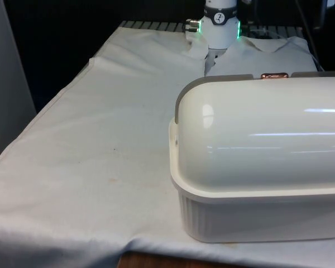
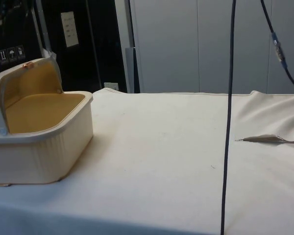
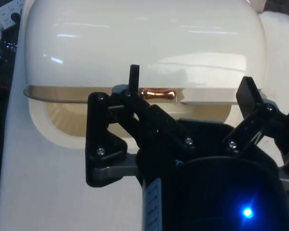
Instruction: Open the lid, then close it.
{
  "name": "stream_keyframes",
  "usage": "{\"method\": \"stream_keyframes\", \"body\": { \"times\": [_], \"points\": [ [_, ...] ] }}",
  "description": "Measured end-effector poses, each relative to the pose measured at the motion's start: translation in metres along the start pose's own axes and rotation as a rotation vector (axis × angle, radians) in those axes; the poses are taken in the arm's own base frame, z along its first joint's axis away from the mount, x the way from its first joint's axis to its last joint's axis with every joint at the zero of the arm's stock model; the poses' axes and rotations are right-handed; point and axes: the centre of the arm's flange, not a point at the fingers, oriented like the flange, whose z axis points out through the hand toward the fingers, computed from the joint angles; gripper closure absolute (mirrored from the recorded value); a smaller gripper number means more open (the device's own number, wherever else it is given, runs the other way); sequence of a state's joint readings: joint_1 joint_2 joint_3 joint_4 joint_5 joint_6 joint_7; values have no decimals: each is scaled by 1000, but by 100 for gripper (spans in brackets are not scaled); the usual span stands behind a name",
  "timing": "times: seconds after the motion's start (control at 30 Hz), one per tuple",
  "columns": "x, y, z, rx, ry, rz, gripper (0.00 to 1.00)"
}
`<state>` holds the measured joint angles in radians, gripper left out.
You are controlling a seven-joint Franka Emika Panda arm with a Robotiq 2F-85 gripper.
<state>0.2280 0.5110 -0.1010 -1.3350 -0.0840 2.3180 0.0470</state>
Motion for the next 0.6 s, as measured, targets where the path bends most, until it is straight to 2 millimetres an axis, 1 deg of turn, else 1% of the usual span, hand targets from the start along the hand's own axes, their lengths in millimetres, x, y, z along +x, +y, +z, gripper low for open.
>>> {"method": "stream_keyframes", "body": {
  "times": [0.07,0.1,0.17,0.2,0.3,0.4,0.6],
  "points": [
    [0,0,6,1,5,0,0],
    [0,0,6,1,5,0,0],
    [-1,-1,13,2,6,2,0],
    [-3,-1,21,3,6,1,0],
    [-5,-3,31,3,-1,0,0],
    [-7,-3,37,3,-9,-1,0],
    [-9,-3,40,0,-17,-4,0]
  ]
}}
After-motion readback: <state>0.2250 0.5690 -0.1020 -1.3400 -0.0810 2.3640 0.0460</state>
